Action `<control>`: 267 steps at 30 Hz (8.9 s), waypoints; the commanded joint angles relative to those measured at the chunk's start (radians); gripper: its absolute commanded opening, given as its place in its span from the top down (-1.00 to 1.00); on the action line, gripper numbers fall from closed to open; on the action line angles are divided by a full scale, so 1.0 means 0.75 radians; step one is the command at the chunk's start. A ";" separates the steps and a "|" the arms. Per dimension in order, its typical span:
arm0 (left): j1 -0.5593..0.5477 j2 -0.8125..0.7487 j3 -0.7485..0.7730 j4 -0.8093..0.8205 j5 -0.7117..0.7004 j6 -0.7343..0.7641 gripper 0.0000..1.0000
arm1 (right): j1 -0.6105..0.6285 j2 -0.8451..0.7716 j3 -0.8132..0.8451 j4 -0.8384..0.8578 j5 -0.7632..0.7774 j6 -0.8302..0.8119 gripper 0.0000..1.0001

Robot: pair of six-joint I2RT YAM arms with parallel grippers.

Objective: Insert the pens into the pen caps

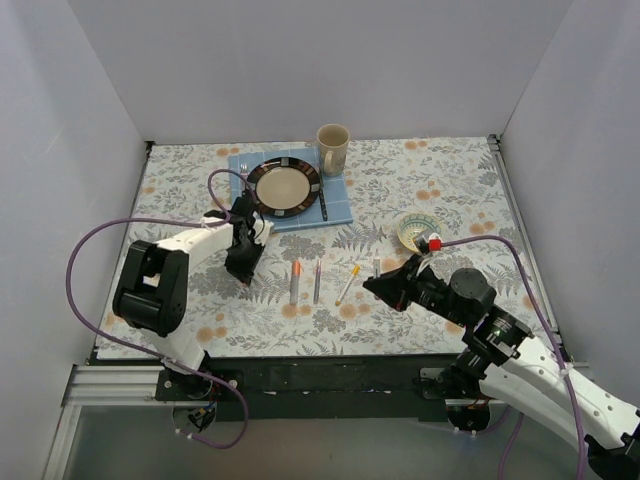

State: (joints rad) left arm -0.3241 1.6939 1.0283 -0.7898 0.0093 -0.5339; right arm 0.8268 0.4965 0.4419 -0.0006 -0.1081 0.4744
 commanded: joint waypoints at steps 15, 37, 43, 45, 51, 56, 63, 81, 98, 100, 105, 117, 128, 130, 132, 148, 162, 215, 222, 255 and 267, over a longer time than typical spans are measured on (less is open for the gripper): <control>-0.040 -0.925 -0.512 1.745 0.977 -1.331 1.00 | 0.035 0.602 0.082 0.714 -0.432 0.075 0.97; -0.042 -0.968 -0.624 1.949 1.078 -1.436 1.00 | 0.159 0.968 0.341 0.796 -0.343 0.102 0.97; -0.044 -0.978 -0.633 1.875 1.061 -1.360 1.00 | 0.170 0.964 0.345 0.790 -0.326 0.104 0.97; -0.044 -0.976 -0.637 1.871 1.055 -1.360 1.00 | 0.174 0.952 0.339 0.788 -0.312 0.104 0.97; -0.044 -0.980 -0.659 1.888 1.065 -1.368 1.00 | 0.178 0.944 0.337 0.786 -0.296 0.108 0.97; -0.042 -0.988 -0.682 1.865 1.092 -1.358 1.00 | 0.178 0.954 0.337 0.790 -0.273 0.114 0.97; -0.047 -0.992 -0.708 1.771 1.123 -1.325 1.00 | 0.176 0.948 0.403 0.674 -0.157 0.055 0.97; -0.065 -1.007 -0.574 1.692 1.110 -1.360 -0.44 | 0.178 0.886 0.452 0.588 -0.191 -0.111 0.97; -0.065 -0.901 -0.391 1.816 1.317 -1.317 -0.45 | 0.180 0.735 0.356 0.588 -0.326 -0.060 0.97; -0.063 -0.892 -0.385 1.820 1.323 -1.319 -0.45 | 0.180 0.737 0.356 0.588 -0.330 -0.064 0.97; -0.063 -0.880 -0.369 1.839 1.327 -1.317 -0.39 | 0.178 0.762 0.360 0.592 -0.359 -0.056 0.97; -0.065 -0.847 -0.332 1.773 1.346 -1.272 -0.01 | 0.178 0.784 0.352 0.582 -0.363 -0.035 0.97; -0.067 -0.855 -0.432 1.804 1.452 -1.286 1.00 | 0.180 0.835 0.437 0.500 -0.322 -0.076 0.97; -0.073 -0.862 -0.477 1.812 1.456 -1.291 1.00 | 0.180 0.851 0.488 0.473 -0.306 -0.105 0.97; -0.079 -0.876 -0.528 1.806 1.413 -1.299 1.00 | 0.178 0.862 0.523 0.477 -0.259 -0.135 0.97; -0.239 -0.799 -0.890 2.409 1.290 -1.595 1.00 | 0.172 0.890 0.730 0.567 -0.091 -0.303 0.97; -0.464 -0.777 -0.899 2.355 1.305 -1.540 1.00 | 0.012 0.807 0.828 0.576 -0.310 -0.326 0.97; -0.773 -0.451 -0.688 1.740 1.016 -1.248 1.00 | -0.252 0.833 1.125 0.508 -0.222 -0.671 0.97; -0.773 -0.557 -0.802 1.870 1.053 -1.272 1.00 | -0.380 0.813 1.125 0.577 -0.273 -0.574 0.97; -0.677 -0.651 -0.500 1.585 1.051 -1.250 1.00 | -0.238 0.905 1.006 0.404 -0.535 -0.962 0.97; -0.538 -0.780 -0.432 1.268 0.951 -1.100 1.00 | -0.184 0.864 0.904 0.451 -0.412 -0.931 0.97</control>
State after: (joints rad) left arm -0.7197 1.1034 0.7731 0.5579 0.4225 -1.3914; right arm 0.7166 1.1839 1.0630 -0.0513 -0.5873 -0.2173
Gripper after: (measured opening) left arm 0.094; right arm 0.190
